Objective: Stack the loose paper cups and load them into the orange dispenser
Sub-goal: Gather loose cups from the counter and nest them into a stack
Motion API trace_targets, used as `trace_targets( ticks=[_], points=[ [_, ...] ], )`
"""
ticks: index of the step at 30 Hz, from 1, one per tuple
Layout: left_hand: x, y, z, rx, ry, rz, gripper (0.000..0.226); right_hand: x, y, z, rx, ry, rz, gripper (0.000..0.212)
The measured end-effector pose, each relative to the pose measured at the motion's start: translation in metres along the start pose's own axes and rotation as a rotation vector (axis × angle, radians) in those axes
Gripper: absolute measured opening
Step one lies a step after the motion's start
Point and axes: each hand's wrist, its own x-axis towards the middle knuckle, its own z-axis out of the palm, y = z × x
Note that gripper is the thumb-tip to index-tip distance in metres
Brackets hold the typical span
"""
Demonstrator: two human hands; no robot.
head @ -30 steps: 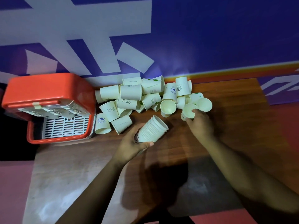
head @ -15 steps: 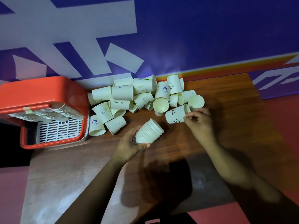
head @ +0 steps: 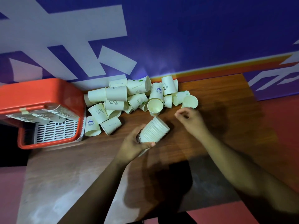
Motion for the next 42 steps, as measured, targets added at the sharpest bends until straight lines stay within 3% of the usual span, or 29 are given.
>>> trace_targets(
  ticks=[2, 6, 13, 20, 22, 24, 26, 29, 33, 37, 42],
  points=[
    [-0.001, 0.001, 0.003, -0.003, 0.015, 0.003, 0.068, 0.028, 0.022, -0.007, -0.241, 0.124, 0.032, 0.022],
    [-0.005, 0.0, 0.011, -0.008, 0.028, -0.006, 0.068, 0.06, 0.051, -0.008, -0.566, 0.062, 0.127, 0.044],
    [-0.01, -0.005, 0.027, -0.05, 0.07, -0.055, 0.067, 0.065, 0.076, -0.007, -0.793, 0.048, 0.051, 0.023],
    [-0.013, -0.006, 0.046, -0.077, 0.112, -0.097, 0.068, 0.014, 0.047, -0.022, -0.075, 0.158, -0.052, 0.011],
    [-0.014, -0.005, 0.049, -0.079, 0.103, -0.09, 0.067, -0.002, 0.036, -0.027, 0.023, 0.081, -0.073, 0.008],
    [-0.015, -0.004, 0.049, -0.064, 0.079, -0.082, 0.067, -0.012, 0.027, -0.029, 0.112, -0.113, -0.029, 0.008],
    [-0.016, -0.002, 0.05, -0.066, 0.06, -0.076, 0.069, -0.017, 0.025, -0.032, 0.167, -0.309, 0.0, 0.005],
    [-0.019, -0.001, 0.052, -0.065, 0.023, -0.063, 0.072, -0.025, 0.022, -0.026, 0.173, -0.438, -0.038, 0.005],
    [-0.033, -0.001, 0.049, -0.109, 0.012, -0.08, 0.07, -0.044, 0.015, -0.011, 0.211, -0.495, -0.004, 0.006],
    [-0.051, -0.004, 0.036, -0.159, 0.025, -0.081, 0.067, -0.053, 0.007, 0.002, 0.307, -0.578, 0.066, 0.037],
    [-0.066, 0.0, 0.021, -0.297, 0.097, -0.135, 0.06, -0.055, -0.014, 0.029, 0.35, -0.555, 0.116, 0.042]
  ],
)
